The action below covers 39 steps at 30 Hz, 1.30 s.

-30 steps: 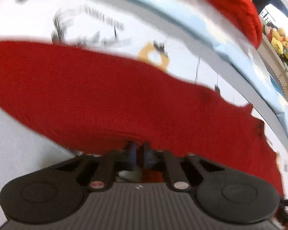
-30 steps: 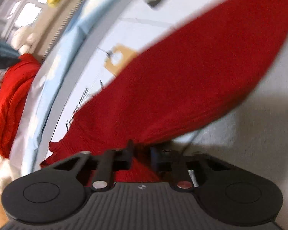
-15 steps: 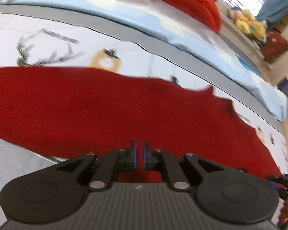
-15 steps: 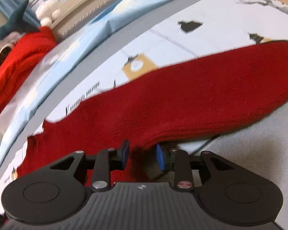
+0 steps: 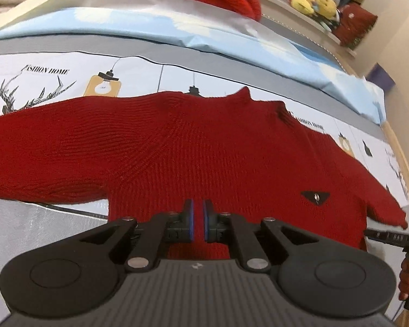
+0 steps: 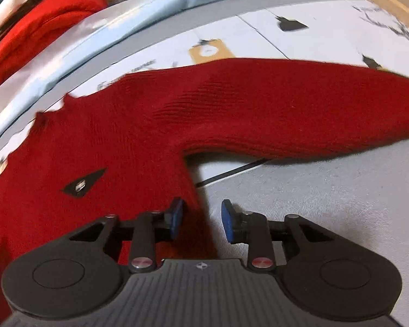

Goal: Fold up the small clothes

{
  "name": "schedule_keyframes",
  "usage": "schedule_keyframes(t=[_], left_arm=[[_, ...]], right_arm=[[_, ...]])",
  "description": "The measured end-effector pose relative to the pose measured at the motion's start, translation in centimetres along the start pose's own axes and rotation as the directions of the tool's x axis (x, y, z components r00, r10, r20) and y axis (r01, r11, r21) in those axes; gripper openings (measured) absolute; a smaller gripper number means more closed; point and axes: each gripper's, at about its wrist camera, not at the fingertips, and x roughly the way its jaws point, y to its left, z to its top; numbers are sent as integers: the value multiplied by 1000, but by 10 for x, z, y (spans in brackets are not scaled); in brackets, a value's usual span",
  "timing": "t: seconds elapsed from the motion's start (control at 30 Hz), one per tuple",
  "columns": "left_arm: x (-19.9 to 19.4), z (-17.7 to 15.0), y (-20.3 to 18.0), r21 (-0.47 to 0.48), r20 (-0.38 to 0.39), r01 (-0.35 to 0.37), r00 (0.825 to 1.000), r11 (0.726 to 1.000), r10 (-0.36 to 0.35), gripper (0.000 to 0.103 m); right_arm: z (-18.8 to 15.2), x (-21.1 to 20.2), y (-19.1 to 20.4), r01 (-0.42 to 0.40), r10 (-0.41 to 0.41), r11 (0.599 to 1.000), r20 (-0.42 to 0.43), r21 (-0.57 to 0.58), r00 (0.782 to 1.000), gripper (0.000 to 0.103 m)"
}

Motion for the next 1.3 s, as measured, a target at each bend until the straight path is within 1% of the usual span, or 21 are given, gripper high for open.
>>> schedule_keyframes(t=[0.07, 0.1, 0.13, 0.2, 0.23, 0.27, 0.47, 0.53, 0.57, 0.6, 0.63, 0.7, 0.8, 0.87, 0.97, 1.07, 1.13, 1.17, 1.23, 1.27, 1.3], left_arm=[[-7, -3, -3, 13, 0, 5, 1000, 1000, -5, 7], [-10, -4, -4, 21, 2, 5, 1000, 1000, -5, 7], [-12, -4, -5, 29, 3, 4, 1000, 1000, -4, 7], [-18, -6, -8, 42, 9, 2, 1000, 999, -3, 7], [-20, -6, -8, 47, 11, 3, 1000, 999, -4, 7], [-21, -5, -9, 53, 12, 3, 1000, 999, -3, 7], [-21, -9, -17, 86, -3, -5, 1000, 996, 6, 7], [-18, -11, -20, 94, -14, -7, 1000, 996, 9, 7], [-17, -12, -22, 99, -20, -7, 1000, 995, 9, 7], [-15, -14, -24, 106, -28, -5, 1000, 994, 8, 7], [-13, -15, -24, 112, -37, -3, 999, 994, 7, 7], [-6, -20, -26, 114, -75, 6, 997, 994, 2, 8], [11, -33, -25, 97, -140, 24, 990, 995, -11, 17], [29, -47, -25, 110, -208, -6, 978, 994, 29, 17], [48, -65, -25, 141, -274, -38, 959, 989, 76, 17], [43, -65, -32, 165, -242, -64, 965, 984, 103, 20], [35, -63, -38, 166, -195, -66, 976, 984, 98, 31], [34, -64, -40, 171, -181, -66, 979, 983, 97, 34], [43, -71, -43, 203, -214, -91, 968, 975, 135, 38], [48, -75, -42, 212, -232, -96, 962, 973, 146, 39], [48, -77, -43, 225, -216, -100, 965, 969, 150, 40]], right_arm=[[-13, 1, 5, 5, -17, 993, -97, -115, 995, 32], [-24, 3, 6, 35, -58, 985, -131, -169, 990, 32], [-33, 4, 7, 45, -71, 980, -131, -193, 989, 32], [-42, -5, 0, 28, -56, 981, -144, -191, 988, 32], [-45, -10, -5, 24, -51, 984, -150, -176, 987, 28], [-49, -14, -8, 14, -40, 985, -156, -169, 987, 14], [-63, -32, -15, -2, -28, 981, -154, -193, 988, 11], [-62, -40, -9, -12, -15, 976, -126, -218, 992, 16], [-63, -42, -6, -25, -6, 970, -130, -241, 991, 22], [-66, -40, -4, -39, -3, 962, -152, -270, 988, 36], [-69, -36, -2, -35, -21, 953, -179, -302, 984, 39], [-74, -27, -1, 18, -96, 937, -210, -348, 973, 41], [-71, -28, -4, 14, -92, 941, -217, -337, 972, 41], [-68, -28, -5, 19, -92, 945, -208, -325, 974, 41], [-54, -38, -9, 8, -43, 973, -148, -230, 988, 41], [-36, -50, -12, 24, -31, 991, -47, -132, 998, 42], [-29, -53, -7, -21, 19, 996, -22, -86, 1000, 42], [-27, -52, -3, -55, 53, 995, -22, -83, 998, 42], [-31, -43, 1, -75, 69, 991, -58, -112, 996, 47], [-33, -36, -1, -45, 34, 990, -89, -130, 995, 49], [-38, -25, -2, 7, -26, 989, -130, -150, 991, 49]])
